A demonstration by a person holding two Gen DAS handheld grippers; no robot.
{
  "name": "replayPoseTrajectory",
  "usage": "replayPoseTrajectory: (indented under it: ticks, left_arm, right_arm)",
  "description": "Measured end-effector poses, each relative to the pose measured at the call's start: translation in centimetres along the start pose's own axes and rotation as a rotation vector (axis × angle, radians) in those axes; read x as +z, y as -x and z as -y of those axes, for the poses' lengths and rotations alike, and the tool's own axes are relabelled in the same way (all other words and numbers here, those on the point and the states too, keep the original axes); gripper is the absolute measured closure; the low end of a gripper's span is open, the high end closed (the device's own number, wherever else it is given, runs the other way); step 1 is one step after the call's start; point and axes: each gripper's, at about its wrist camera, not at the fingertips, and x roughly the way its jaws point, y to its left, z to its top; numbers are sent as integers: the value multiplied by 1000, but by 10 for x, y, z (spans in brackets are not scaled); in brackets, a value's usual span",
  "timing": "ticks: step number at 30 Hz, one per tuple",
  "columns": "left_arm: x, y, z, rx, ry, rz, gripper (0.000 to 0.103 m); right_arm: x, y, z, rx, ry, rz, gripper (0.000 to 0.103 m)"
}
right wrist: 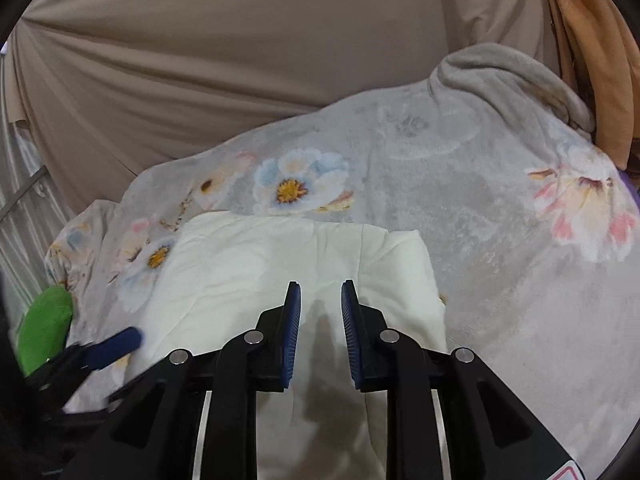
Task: Fold large clothes
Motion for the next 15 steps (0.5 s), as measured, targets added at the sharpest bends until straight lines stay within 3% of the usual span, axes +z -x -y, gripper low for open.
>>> replayPoseTrajectory:
  ticks: [5, 10, 15]
  left_arm:
    - [-12, -7, 4, 68, -33, 29, 34]
    - [-17, -7, 7, 67, -40, 32, 33]
    - [-21, -6, 7, 83, -50, 32, 33]
  right_arm:
    - [-43, 56, -13, -5, 84, -52, 83]
    - [-87, 24, 2, -26, 51, -147, 87]
    - [-85, 61, -8, -40, 50, -60, 87]
